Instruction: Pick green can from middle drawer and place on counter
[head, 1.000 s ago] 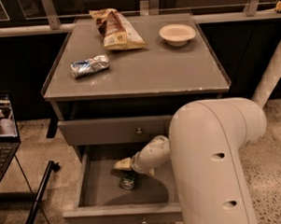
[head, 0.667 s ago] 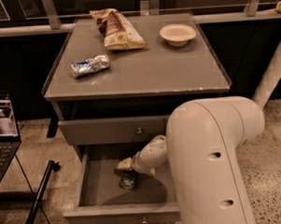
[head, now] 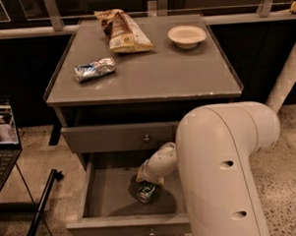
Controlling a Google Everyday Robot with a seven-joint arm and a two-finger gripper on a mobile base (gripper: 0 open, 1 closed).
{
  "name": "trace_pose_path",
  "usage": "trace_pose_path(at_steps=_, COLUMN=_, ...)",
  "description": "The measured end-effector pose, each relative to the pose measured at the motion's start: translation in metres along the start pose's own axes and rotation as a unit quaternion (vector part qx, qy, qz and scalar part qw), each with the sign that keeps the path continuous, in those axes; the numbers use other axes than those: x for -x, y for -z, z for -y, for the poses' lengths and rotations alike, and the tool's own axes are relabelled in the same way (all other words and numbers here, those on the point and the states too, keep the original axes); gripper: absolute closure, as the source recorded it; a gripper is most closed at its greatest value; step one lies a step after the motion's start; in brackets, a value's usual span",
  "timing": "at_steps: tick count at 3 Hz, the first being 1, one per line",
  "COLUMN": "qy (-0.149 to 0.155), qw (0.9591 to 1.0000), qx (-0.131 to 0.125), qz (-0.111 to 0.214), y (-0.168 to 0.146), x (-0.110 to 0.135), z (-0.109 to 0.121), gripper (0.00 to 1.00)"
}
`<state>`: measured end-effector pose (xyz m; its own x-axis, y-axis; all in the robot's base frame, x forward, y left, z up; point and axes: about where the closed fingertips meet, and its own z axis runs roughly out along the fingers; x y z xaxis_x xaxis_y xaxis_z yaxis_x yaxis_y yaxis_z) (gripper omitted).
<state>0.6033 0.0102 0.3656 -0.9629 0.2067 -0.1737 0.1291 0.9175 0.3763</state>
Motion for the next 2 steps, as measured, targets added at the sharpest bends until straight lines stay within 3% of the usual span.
trace_pose_path(at_steps=2, qy=0.0, qw=1.0, qx=0.0, qz=0.0, y=0.0005, x=0.0001, z=-0.0002, gripper=1.0)
